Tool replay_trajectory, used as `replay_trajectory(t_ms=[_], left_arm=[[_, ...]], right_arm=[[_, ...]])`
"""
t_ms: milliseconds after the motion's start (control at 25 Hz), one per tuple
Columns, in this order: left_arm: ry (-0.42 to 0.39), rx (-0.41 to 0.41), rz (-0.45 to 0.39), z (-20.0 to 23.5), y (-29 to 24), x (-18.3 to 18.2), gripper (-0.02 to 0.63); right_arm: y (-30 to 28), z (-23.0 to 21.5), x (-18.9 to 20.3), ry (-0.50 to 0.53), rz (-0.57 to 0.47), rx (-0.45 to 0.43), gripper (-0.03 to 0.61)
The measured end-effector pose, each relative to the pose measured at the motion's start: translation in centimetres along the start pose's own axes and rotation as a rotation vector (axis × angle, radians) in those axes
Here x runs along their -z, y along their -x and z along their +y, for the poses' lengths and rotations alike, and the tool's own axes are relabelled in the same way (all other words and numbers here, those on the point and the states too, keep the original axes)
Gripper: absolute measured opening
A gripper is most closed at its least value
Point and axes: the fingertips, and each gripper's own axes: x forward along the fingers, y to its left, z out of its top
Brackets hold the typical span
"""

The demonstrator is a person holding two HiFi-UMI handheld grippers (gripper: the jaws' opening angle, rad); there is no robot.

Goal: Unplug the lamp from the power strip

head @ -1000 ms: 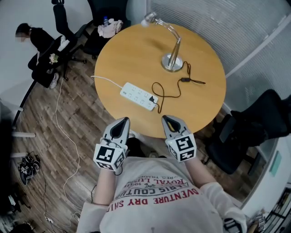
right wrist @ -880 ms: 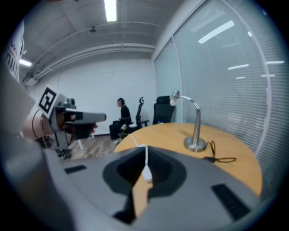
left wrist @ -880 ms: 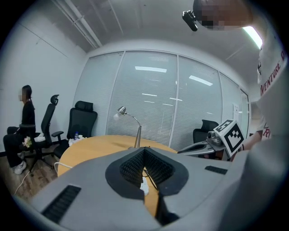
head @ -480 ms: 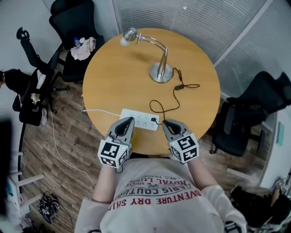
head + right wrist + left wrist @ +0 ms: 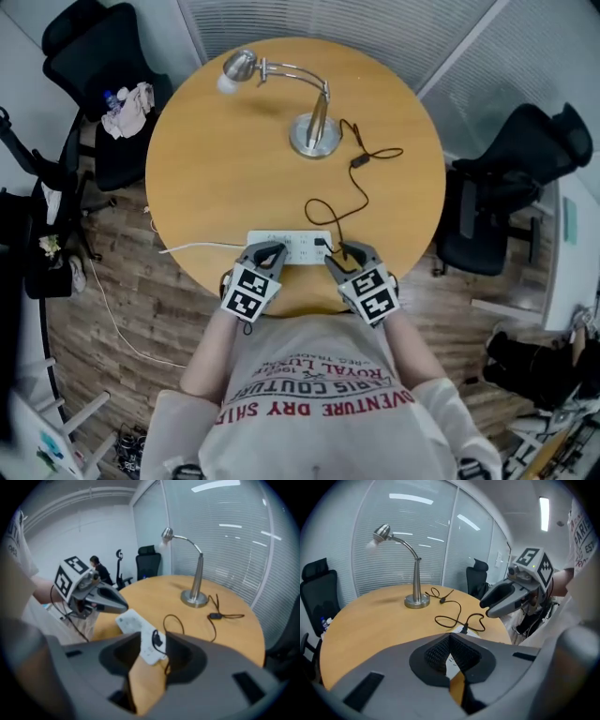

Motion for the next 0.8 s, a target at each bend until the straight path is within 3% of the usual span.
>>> replay_trajectory(t_ms=[160,320,560,720,800], left_arm=[[-0.111,0.064,0.104,-0.9,-3.0,2.7,0.031],[-0.248,0.054,0.199,-0.8,-5.0,4.3,0.031],[-0.267,0.083,0.237,-0.6,-7.0,5.7,0.031],[-0.195,0.108,0.197,-0.7,-6.9,5.7,0.031],[-0.166,0.119,0.183,-0.6,-6.9,5.7,0.031]], right_arm=[[-1.7,-0.1,1.4,0.045,0.091,0.0,0.169],[-3.3,-0.2,1.8,0.165,0.182,-0.002,0.173],[-6.1,-0.5,3.0,0.315,0.314,-0.05,0.173],[-7.5,-0.6,4.0,0.427,0.363,-0.078,0.164],[-8.1,-0.7,4.0,0.467,0.373,-0.083,0.119]])
